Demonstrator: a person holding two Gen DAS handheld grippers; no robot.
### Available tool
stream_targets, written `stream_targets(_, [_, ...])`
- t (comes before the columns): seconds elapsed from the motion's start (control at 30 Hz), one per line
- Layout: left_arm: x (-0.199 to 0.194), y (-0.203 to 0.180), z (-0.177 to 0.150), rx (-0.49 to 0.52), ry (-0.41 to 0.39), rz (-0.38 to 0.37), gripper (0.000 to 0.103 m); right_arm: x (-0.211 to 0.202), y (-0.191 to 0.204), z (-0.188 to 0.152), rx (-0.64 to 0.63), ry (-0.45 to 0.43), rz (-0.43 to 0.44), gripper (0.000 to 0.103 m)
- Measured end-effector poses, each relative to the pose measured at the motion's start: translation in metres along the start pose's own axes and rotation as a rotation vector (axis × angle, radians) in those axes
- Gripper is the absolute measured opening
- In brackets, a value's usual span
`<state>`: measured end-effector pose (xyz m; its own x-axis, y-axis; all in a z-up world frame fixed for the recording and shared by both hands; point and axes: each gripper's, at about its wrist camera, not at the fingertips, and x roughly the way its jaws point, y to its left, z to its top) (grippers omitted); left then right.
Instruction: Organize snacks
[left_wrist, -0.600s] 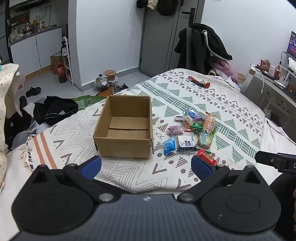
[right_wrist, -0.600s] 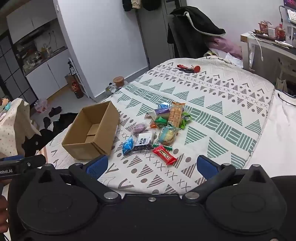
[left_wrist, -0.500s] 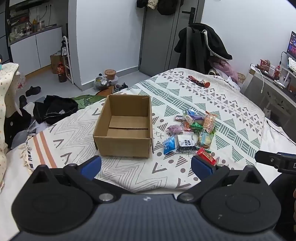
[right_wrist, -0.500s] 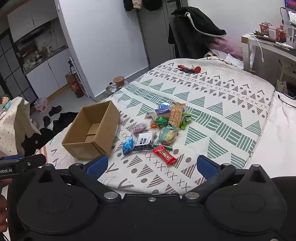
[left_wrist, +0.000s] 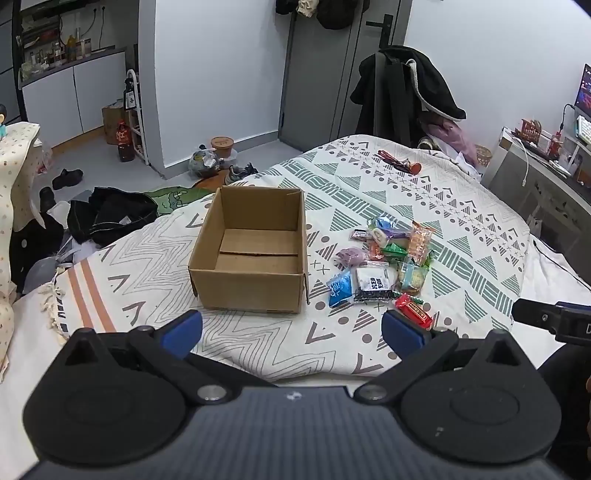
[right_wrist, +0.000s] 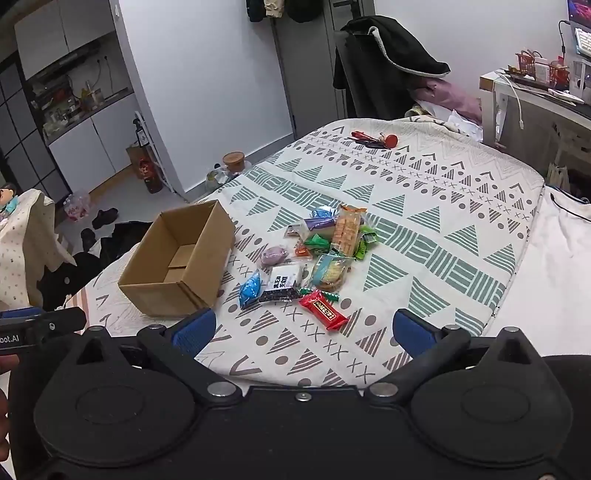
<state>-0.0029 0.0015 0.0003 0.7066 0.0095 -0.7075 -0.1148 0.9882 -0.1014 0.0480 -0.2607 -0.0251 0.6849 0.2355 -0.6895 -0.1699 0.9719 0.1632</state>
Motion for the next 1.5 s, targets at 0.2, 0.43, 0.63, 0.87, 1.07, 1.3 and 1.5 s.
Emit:
stream_targets(0.2, [-0.0001, 0.0002, 0.001, 0.0, 0.002, 0.0, 0.103, -0.001, 0.0004, 0.0007, -0.007, 0.0, 0.0, 0.103])
stream_targets(0.43, [-0.0008, 0.0006, 0.0017, 0.001, 0.0, 0.0, 0.103, -0.0027, 0.0038, 0.0018, -0.018, -0.003, 0.007, 0.103])
stream_targets(0.63, [-0.0022, 0.0016, 0.0031, -0.002, -0.003, 0.003, 0.103, -0.0023, 0.0047, 0.0021, -0.022, 0.003, 0.011, 0.103])
stream_targets(0.87, [-0.0071, 0.0031, 0.0034, 0.0, -0.008, -0.001, 0.103, -0.0059, 0.0075, 0.0027, -0.037, 0.002, 0.018, 0.103])
stream_targets(1.07, [-0.0088, 0.0, 0.0037, 0.006, -0.01, -0.003, 0.103, -0.0063, 0.0063, 0.0031, -0.033, 0.002, 0.019, 0.103])
stream_targets(1.3, [-0.0082, -0.0025, 0.002, 0.008, -0.012, -0.005, 0.103, -0.0072, 0.0069, 0.0029, -0.033, 0.004, 0.016, 0.103])
stream_targets(1.5, [-0.0075, -0.0043, 0.0022, 0.01, -0.01, -0.002, 0.103, -0.0074, 0.0057, 0.0029, -0.027, 0.005, 0.014, 0.103])
